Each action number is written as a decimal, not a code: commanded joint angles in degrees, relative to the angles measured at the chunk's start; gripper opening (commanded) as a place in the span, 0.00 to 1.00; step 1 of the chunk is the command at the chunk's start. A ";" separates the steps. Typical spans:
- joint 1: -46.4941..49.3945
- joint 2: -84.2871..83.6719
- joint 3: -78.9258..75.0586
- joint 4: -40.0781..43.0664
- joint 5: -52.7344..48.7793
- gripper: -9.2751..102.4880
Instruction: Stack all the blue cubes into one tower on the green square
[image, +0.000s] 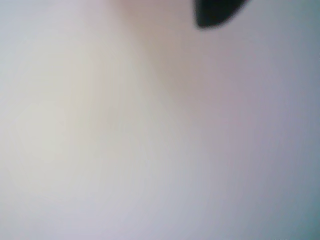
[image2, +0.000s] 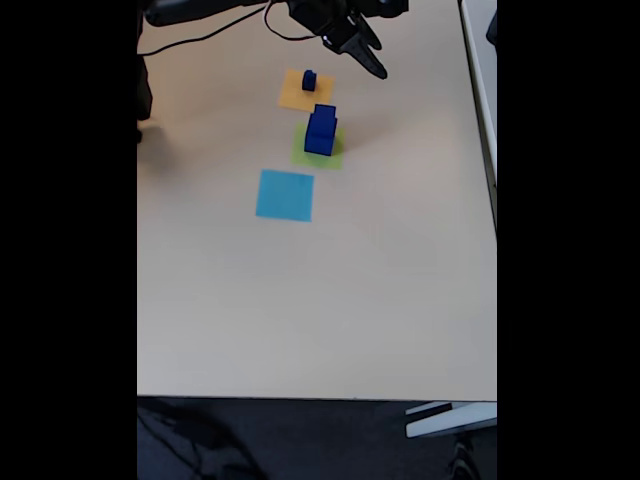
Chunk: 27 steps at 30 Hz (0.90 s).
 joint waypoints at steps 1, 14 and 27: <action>-2.02 5.98 -2.64 4.13 6.24 0.34; -10.81 2.99 -2.02 9.76 24.52 0.32; -16.44 -11.51 -18.98 21.01 29.44 0.31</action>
